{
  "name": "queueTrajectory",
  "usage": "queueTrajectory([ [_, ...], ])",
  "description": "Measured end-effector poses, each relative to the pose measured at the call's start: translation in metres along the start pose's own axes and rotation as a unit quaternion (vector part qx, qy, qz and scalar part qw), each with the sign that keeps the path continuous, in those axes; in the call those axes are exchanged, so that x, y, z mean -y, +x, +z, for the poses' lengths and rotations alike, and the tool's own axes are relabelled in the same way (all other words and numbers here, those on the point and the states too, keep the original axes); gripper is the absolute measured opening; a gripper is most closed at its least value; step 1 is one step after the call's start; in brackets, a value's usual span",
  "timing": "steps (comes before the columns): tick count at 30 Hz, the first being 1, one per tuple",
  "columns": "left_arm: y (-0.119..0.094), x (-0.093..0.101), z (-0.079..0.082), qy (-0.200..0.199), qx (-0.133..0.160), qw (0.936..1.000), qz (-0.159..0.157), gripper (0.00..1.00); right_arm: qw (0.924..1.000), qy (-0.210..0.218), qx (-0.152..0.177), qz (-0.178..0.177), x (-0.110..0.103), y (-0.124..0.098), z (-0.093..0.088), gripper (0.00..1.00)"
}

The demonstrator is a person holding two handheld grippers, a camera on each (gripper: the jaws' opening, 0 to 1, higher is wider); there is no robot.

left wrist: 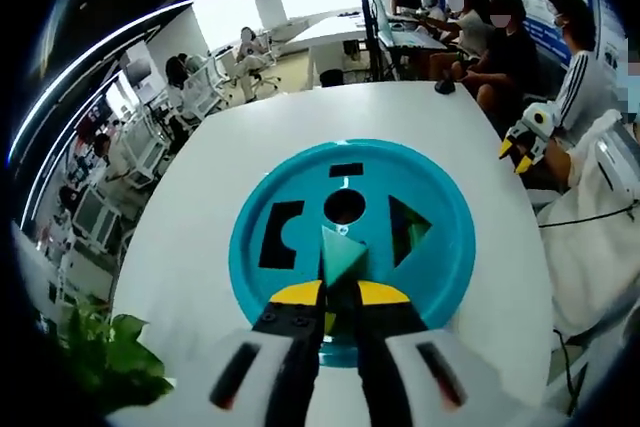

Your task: Arrange the toys in the designated storage area by placing each visible toy with the group until no toy remains scattered across the table.

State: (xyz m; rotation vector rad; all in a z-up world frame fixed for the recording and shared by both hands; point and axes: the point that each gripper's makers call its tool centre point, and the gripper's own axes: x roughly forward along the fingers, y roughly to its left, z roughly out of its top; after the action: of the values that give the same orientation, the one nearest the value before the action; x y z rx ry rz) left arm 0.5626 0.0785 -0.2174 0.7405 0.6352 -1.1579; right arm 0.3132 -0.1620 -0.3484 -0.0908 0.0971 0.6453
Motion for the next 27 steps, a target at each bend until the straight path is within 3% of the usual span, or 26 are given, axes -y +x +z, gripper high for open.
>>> queueTrajectory([
  [5,-0.002,0.004,0.004,-0.016,0.013,0.9997,0.015,0.13,1.0000,0.001,-0.002,0.000,0.000,-0.001,-0.003,0.24],
  [7,-0.005,0.003,0.016,-0.041,0.041,0.9982,0.014,0.13,1.0000,0.002,-0.003,-0.001,0.001,-0.001,-0.004,0.24],
  [12,-0.003,0.005,0.030,-0.043,0.066,0.9968,0.015,0.11,1.0000,0.002,-0.002,0.001,0.000,-0.001,-0.003,0.23],
  [17,0.001,-0.001,0.028,-0.012,0.038,0.9975,0.058,0.08,1.0000,0.003,0.000,0.000,-0.001,-0.003,-0.003,0.23],
  [27,0.000,-0.005,0.025,0.004,0.020,0.9968,0.077,0.09,1.0000,0.003,0.000,0.002,-0.001,-0.002,-0.004,0.23],
])
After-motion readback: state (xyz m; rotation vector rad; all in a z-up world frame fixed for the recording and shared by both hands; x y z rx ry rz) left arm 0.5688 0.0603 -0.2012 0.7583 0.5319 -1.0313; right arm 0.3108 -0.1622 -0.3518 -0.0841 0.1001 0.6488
